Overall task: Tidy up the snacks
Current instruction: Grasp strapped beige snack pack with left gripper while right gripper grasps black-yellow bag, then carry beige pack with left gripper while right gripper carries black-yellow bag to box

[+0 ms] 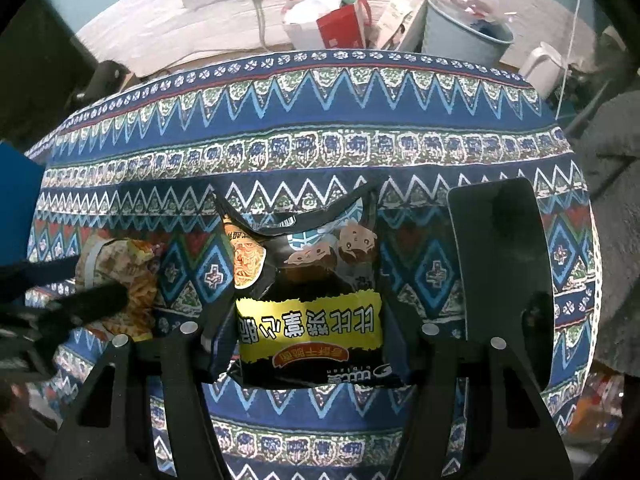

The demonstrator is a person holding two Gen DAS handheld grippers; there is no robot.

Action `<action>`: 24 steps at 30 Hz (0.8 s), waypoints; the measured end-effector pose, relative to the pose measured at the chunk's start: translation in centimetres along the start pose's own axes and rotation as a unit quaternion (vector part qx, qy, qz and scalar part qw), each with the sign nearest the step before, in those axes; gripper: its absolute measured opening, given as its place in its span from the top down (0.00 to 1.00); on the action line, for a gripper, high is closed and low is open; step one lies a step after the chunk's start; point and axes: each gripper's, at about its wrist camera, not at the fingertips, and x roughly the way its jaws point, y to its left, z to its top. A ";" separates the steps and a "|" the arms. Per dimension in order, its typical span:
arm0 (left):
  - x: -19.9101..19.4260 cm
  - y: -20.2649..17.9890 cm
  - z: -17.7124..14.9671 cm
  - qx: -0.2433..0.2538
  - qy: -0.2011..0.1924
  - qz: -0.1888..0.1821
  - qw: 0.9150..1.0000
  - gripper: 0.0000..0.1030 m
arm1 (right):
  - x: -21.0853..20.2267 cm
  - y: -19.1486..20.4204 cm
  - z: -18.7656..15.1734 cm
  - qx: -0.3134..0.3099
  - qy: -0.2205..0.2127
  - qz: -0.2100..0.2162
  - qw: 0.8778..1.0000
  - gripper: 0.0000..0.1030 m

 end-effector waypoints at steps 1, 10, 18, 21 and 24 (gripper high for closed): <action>0.4 -0.1 0.0 0.002 0.003 0.002 1.000 0.18 | 0.0 0.0 0.1 0.000 0.000 0.000 1.000 0.41; 0.9 -1.2 -0.3 0.049 -0.017 0.015 0.999 0.52 | -1.3 0.6 -0.2 -0.005 -0.013 0.003 1.000 0.40; -2.3 -0.6 -1.0 0.093 -0.051 0.056 0.993 0.59 | -2.7 2.4 0.4 -0.023 -0.034 -0.005 0.999 0.41; -3.9 -0.3 -1.2 0.101 -0.068 0.064 0.991 0.59 | -3.6 3.2 0.5 -0.033 -0.046 -0.003 0.998 0.40; -6.1 0.9 -1.7 0.106 -0.087 0.072 0.988 0.59 | -4.6 4.2 0.7 -0.043 -0.058 -0.004 0.997 0.40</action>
